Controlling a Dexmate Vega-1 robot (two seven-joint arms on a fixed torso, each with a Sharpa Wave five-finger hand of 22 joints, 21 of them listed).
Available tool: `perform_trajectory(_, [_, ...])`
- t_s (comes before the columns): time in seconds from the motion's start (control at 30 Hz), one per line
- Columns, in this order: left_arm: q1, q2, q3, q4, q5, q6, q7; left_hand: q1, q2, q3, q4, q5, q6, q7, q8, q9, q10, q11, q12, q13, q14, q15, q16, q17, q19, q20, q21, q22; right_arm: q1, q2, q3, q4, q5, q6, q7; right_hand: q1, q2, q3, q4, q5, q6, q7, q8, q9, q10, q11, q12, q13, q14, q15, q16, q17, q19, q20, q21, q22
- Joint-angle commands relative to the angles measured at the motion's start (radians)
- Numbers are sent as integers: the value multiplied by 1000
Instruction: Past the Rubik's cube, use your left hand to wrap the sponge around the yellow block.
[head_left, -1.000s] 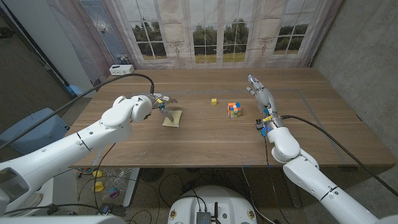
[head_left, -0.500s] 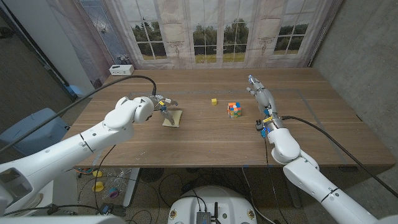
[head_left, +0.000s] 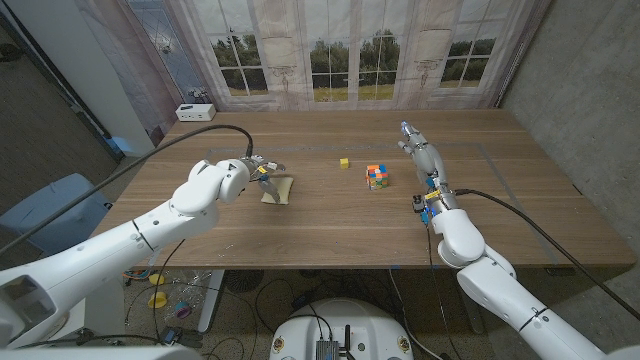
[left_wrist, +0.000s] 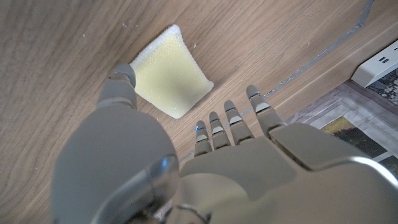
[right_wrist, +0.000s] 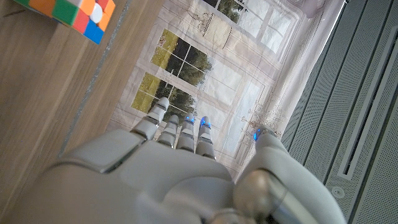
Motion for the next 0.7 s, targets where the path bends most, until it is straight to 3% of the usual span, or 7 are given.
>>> perform_trajectory(0.03, [11,-11,5,10,6,3,12,13,7,-8,2,7,8,-1,-1,5,12,-5,3,4,18,-8,7,3,14,-2,0,3,-20,-5,10,-20,-9,-4,-7,-7,1,4,-4,4,8,-2,6,5,8,0,1,6,9,-1,4,6,6,2,7,4])
perform_trajectory(0.5, [3,-30,27,50,31,-7,29,35,31,-13,6,16,11,8,0,6,20,-12,5,5,32,-24,5,2,29,-14,1,4,-25,-4,11,-29,-19,-21,-15,-9,0,2,-5,4,11,-3,5,5,13,0,2,6,16,1,5,5,7,4,6,4])
perform_trajectory(0.6, [-4,-34,33,60,31,-18,28,53,43,-15,7,21,13,8,1,7,23,-14,5,5,57,-64,10,2,30,-14,-1,5,-27,-3,11,-32,-23,-24,-20,-10,-1,2,-5,4,11,-3,5,5,15,0,2,6,18,1,6,5,7,5,6,4])
perform_trajectory(0.7, [-10,-40,39,70,38,-23,26,60,42,-20,7,23,16,9,2,7,30,-20,6,5,70,-80,12,2,36,-18,-1,6,-27,-2,10,-32,-24,-27,-20,-10,-1,2,-6,4,14,-3,6,5,16,2,2,6,21,1,7,5,7,5,6,4])
